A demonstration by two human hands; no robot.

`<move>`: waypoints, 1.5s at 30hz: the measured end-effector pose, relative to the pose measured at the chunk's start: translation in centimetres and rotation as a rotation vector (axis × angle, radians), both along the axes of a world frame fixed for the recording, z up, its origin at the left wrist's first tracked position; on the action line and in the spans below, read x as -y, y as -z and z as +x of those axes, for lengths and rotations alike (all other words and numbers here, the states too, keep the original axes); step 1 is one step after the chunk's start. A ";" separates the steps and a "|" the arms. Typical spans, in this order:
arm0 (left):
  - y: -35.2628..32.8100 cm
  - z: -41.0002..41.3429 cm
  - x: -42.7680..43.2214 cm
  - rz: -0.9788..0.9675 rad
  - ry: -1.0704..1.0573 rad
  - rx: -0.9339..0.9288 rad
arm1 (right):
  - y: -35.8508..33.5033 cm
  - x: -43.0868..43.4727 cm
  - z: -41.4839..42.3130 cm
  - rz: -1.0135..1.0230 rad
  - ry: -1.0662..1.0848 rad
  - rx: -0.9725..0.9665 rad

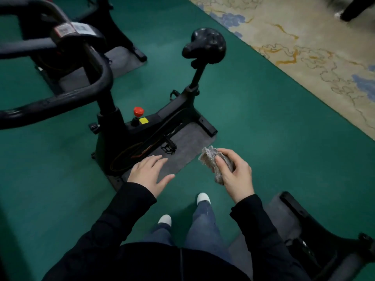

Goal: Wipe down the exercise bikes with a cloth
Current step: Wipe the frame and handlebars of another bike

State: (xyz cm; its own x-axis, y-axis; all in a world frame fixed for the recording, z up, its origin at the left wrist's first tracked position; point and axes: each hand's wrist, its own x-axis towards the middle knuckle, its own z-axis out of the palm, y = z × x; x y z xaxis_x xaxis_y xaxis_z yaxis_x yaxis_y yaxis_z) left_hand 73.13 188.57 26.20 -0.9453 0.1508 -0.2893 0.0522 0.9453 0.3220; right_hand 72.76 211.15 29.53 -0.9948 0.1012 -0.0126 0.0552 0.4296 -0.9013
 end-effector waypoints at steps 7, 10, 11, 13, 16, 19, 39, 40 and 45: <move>-0.1 -2.5 -2.6 0.008 -0.268 -0.010 | -0.1 -2.1 -8.0 -0.008 -0.252 -0.033; -0.3 -4.1 -4.8 0.007 -0.346 -0.031 | 0.0 -3.9 -11.2 0.004 -0.330 -0.040; -0.4 -4.6 -5.5 0.013 -0.378 -0.037 | 0.0 -4.5 -12.1 0.014 -0.357 -0.037; -0.4 -5.4 -7.0 0.023 -0.438 -0.053 | 0.2 -5.5 -13.8 0.045 -0.399 -0.034; -0.4 -5.8 -8.5 0.027 -0.505 -0.063 | 0.4 -6.2 -15.7 0.047 -0.469 -0.011; -0.2 -5.5 -9.2 0.021 -0.577 -0.059 | 0.3 -6.1 -17.3 0.053 -0.549 -0.021; 0.2 -6.0 -1.6 0.001 -0.917 -0.018 | 0.4 6.6 -23.5 -0.022 -0.925 0.028; 0.3 -6.1 -1.2 -0.008 -0.921 -0.012 | 0.5 7.4 -23.7 -0.021 -0.937 0.033; 0.0 -5.6 0.0 -0.031 -0.986 -0.016 | 0.2 10.0 -23.9 -0.019 -1.022 -0.003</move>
